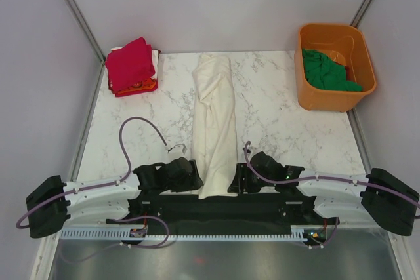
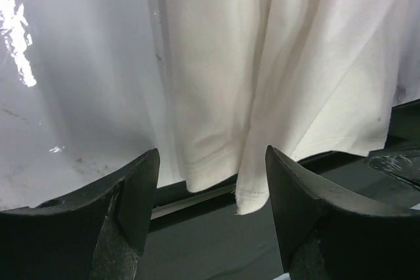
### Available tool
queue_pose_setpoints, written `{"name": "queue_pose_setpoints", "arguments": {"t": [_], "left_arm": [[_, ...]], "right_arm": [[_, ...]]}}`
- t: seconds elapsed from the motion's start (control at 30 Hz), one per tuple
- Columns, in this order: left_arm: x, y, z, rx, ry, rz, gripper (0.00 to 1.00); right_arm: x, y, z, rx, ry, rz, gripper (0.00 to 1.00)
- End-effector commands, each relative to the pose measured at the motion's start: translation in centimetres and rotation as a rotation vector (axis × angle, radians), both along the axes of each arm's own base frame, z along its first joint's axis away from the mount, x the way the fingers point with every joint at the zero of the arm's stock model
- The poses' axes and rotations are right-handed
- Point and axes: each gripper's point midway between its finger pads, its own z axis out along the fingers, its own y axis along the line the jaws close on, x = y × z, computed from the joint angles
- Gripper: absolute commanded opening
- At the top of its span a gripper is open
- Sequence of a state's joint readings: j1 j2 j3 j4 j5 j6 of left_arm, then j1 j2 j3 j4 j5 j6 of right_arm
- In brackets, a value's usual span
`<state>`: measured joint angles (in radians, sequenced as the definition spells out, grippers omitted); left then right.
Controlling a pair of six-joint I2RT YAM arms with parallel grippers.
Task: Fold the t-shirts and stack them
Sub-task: Fold the tshirt
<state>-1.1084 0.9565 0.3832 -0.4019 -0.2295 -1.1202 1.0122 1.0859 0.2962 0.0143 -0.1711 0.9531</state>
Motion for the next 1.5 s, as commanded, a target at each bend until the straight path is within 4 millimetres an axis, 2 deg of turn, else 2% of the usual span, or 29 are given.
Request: {"name": "queue_pose_setpoints", "arguments": {"t": [0.0, 0.1, 0.13, 0.17, 0.2, 0.23, 0.37, 0.43, 0.57, 0.6, 0.63, 0.73, 0.87, 0.93, 0.97, 1.03, 1.07, 1.1, 1.13, 1.17, 1.2, 1.23, 1.27, 1.3, 1.33, 1.4, 1.43, 1.47], "left_arm": [[0.8, -0.9, 0.1, -0.045, -0.033, 0.016, 0.73], [1.0, -1.0, -0.1, -0.037, -0.037, 0.018, 0.69], [1.0, -1.0, -0.3, -0.033, -0.032, 0.018, 0.64], [0.9, -0.8, -0.9, -0.015, -0.021, 0.022, 0.6], [0.8, -0.8, -1.0, -0.015, -0.012, 0.02, 0.55], [0.6, -0.9, -1.3, -0.016, -0.004, 0.015, 0.46], [-0.1, -1.4, -2.2, -0.019, 0.034, -0.018, 0.22], [-0.3, -1.3, -2.8, 0.002, 0.05, -0.027, 0.02], [-0.7, -2.1, -1.7, -0.05, 0.052, -0.061, 0.02], [-0.8, -2.4, -1.2, -0.073, 0.053, -0.07, 0.02], [-1.0, -3.0, 0.1, -0.131, 0.045, -0.084, 0.02], [-1.9, -3.3, 1.7, -0.204, 0.056, -0.107, 0.02], [-3.3, -2.6, 2.4, -0.187, 0.1, -0.121, 0.02], [-3.7, -3.0, 3.5, -0.193, 0.102, -0.126, 0.02], [-4.6, -3.2, 3.9, -0.195, 0.106, -0.153, 0.02], [-5.0, -3.9, 5.3, -0.22, 0.104, -0.159, 0.02], [-5.3, -3.6, 5.4, -0.199, 0.109, -0.163, 0.02], [-5.0, -3.9, 6.9, -0.217, 0.09, -0.163, 0.02], [-4.2, -3.7, 7.7, -0.212, 0.052, -0.142, 0.02], [-4.0, -3.2, 8.1, -0.189, 0.038, -0.132, 0.02], [-3.3, -3.6, 10.2, -0.224, -0.005, -0.127, 0.02], [-2.4, -3.3, 11.0, -0.202, -0.059, -0.12, 0.02], [-1.6, -3.0, 12.0, -0.191, -0.088, -0.102, 0.02], [-0.9, -2.7, 13.4, -0.171, -0.109, -0.088, 0.02], [-0.1, -2.5, 14.1, -0.151, -0.148, -0.092, 0.02], [1.4, -2.5, 16.0, -0.155, -0.187, -0.076, 0.02], [1.8, -2.7, 15.9, -0.125, -0.195, -0.098, 0.02], [2.9, -2.4, 16.2, -0.115, -0.203, -0.078, 0.02]], "right_arm": [[0.1, -0.4, -1.6, -0.047, 0.011, -0.025, 0.57], [0.2, -0.6, -1.8, -0.057, 0.005, -0.036, 0.43], [0.3, -0.8, -1.9, -0.063, 0.001, -0.043, 0.38], [0.4, -0.8, -1.9, -0.065, -0.002, -0.047, 0.28], [0.4, -0.9, -2.1, -0.072, -0.004, -0.047, 0.24], [0.4, -0.9, -2.1, -0.075, -0.006, -0.048, 0.21], [1.0, -0.7, -2.1, -0.082, -0.032, -0.054, 0.08], [1.3, -0.3, -1.9, -0.074, -0.044, -0.046, 0.01], [1.7, 0.3, -0.7, -0.054, -0.07, -0.03, 0.0], [1.6, 0.2, -0.3, -0.054, -0.074, -0.029, 0.0], [1.9, 0.5, 0.5, -0.038, -0.09, -0.031, 0.0], [1.9, -0.6, 1.5, -0.063, -0.099, -0.058, 0.0], [1.1, -1.4, 3.2, -0.043, -0.096, -0.078, 0.0], [0.3, -1.5, 4.5, -0.014, -0.091, -0.08, 0.0], [0.0, -1.4, 5.0, -0.001, -0.09, -0.074, 0.0], [-0.2, -1.5, 6.4, 0.02, -0.107, -0.085, 0.0], [0.0, -1.6, 7.0, 0.021, -0.121, -0.096, 0.0], [0.1, -2.0, 7.4, 0.006, -0.133, -0.106, 0.0], [0.8, -1.7, 9.2, 0.024, -0.17, -0.114, 0.0], [1.7, -2.0, 9.9, 0.011, -0.213, -0.144, 0.0], [2.1, -2.3, 10.2, -0.016, -0.232, -0.154, 0.0], [2.9, -2.0, 12.2, -0.009, -0.289, -0.146, 0.0], [3.5, -2.0, 12.8, -0.029, -0.319, -0.151, 0.0], [4.3, -2.2, 12.5, -0.091, -0.34, -0.155, 0.0], [5.2, -1.7, 14.3, -0.09, -0.386, -0.15, 0.0], [6.6, -1.4, 14.7, -0.138, -0.414, -0.151, 0.0], [7.7, -1.1, 16.2, -0.125, -0.432, -0.174, 0.0], [8.4, -1.2, 16.6, -0.144, -0.462, -0.162, 0.0]]}}
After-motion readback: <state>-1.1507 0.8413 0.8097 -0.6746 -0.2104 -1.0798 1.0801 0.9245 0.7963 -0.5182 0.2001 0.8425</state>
